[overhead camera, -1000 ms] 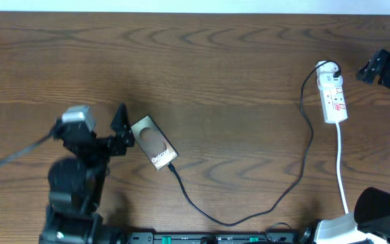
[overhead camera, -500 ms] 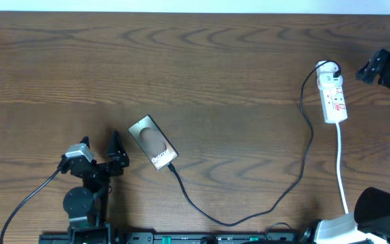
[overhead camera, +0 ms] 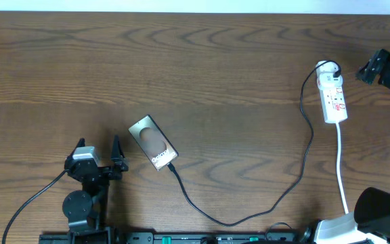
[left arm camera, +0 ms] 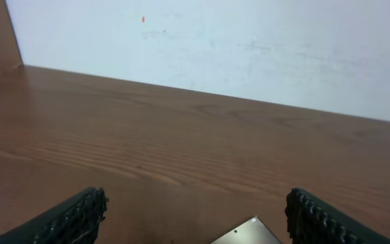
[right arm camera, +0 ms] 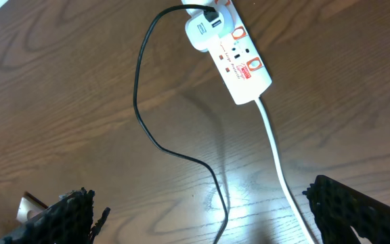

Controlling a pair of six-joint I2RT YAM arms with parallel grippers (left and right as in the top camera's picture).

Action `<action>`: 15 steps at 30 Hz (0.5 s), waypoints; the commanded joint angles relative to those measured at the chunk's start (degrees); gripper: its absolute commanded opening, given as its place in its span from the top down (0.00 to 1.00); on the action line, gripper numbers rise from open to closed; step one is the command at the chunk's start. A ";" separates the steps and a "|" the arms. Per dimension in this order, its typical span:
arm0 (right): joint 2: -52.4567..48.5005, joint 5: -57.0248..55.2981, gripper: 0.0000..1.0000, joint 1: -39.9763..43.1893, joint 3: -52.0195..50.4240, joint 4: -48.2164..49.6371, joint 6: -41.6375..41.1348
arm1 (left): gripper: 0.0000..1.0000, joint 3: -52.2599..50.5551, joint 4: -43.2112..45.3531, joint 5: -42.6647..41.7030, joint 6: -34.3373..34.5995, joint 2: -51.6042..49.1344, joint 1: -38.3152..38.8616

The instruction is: Plug charger to phone and switch on socket

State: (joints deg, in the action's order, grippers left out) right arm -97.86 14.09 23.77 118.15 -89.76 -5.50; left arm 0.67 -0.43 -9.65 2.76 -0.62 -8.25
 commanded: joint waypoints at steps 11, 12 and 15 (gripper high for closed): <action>0.42 0.17 0.01 -0.39 0.76 -0.02 -0.24 | 0.13 -0.39 -2.56 -3.21 -1.20 0.35 -0.31; 0.42 0.15 0.01 -0.39 0.76 -0.04 -0.24 | 0.13 -0.39 -2.56 -3.19 -1.20 0.35 -0.31; 0.42 0.17 0.01 -0.39 0.76 -0.04 -0.24 | 0.13 -0.39 -2.56 -3.21 -1.20 0.35 -0.31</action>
State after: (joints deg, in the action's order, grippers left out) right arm -97.86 14.11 23.77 118.15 -89.76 -5.48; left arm 0.67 -0.38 -10.20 1.85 -0.62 -8.25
